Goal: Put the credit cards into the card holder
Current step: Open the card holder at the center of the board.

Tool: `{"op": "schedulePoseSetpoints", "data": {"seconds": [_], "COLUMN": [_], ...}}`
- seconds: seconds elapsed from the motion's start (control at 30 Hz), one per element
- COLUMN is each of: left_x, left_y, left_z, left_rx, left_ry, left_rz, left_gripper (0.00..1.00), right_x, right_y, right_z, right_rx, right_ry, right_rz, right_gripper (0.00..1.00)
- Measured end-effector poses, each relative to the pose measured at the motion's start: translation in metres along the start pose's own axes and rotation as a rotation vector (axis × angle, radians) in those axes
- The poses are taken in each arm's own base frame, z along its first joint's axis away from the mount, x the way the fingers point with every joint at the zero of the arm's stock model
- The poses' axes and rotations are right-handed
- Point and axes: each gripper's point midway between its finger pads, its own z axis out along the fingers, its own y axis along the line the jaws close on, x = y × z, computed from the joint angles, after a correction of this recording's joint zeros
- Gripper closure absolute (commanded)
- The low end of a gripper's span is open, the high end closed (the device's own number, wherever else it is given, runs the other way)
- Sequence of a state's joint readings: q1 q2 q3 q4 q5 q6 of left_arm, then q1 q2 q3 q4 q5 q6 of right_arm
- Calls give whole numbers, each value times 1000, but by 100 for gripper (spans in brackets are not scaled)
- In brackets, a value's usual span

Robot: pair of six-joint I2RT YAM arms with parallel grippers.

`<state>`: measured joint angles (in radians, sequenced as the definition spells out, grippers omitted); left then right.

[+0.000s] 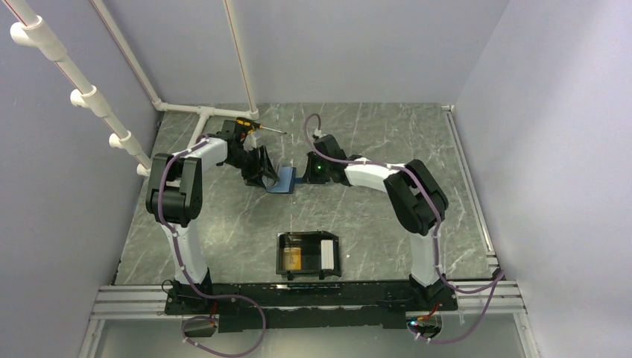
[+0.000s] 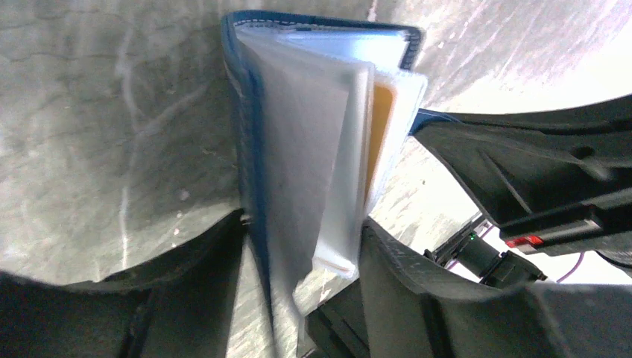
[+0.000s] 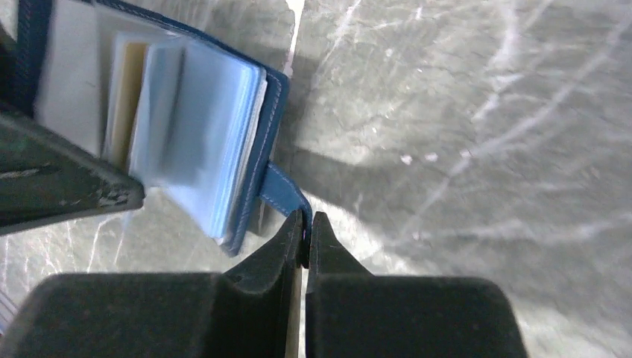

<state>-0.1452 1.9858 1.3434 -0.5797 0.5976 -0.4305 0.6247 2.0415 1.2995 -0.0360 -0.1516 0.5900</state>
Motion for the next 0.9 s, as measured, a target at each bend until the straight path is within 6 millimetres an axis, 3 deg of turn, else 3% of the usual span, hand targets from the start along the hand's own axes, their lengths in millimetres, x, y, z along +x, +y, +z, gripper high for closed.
{"op": "schedulePoseSetpoints", "data": {"seconds": [0.23,0.53,0.77,0.9], "left_x": [-1,-3,4,8], "left_y": [-14,-15,-3,-2], "left_z": [0,4,16,19], "left_rx": [71,92,39,20], "left_ry": [5,4,34,46], "left_rz": [8,-4,-20,-17], "left_gripper": [63,59,52,42], "right_x": [-15,7,5,4], "right_y": [-2,-38,-42,-44], "right_z": [-38,-43,-55,-59], "right_rx": [31,110,117,130], "right_ry": [-65,-22,-31,-37], "right_rz": [-26,2,-4,-18], "right_gripper": [100,100,100,100]}}
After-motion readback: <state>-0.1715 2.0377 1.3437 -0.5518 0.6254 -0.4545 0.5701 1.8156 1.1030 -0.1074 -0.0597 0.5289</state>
